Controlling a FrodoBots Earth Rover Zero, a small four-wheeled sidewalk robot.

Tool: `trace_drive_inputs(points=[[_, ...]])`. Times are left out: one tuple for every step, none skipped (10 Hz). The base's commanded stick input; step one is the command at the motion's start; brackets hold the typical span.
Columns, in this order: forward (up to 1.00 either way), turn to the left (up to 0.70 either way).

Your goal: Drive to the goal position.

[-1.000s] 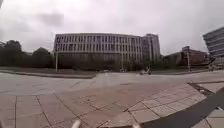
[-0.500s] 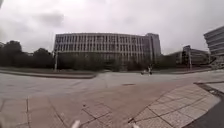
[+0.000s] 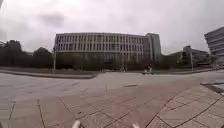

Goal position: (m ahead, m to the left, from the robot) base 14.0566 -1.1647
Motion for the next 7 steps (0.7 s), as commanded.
trace_drive_inputs(points=[[0.7, 0.0], [0.7, 0.0], [0.7, 0.0], [0.7, 0.0], [0.7, -0.06], [0.7, -0.21], [0.7, -0.33]])
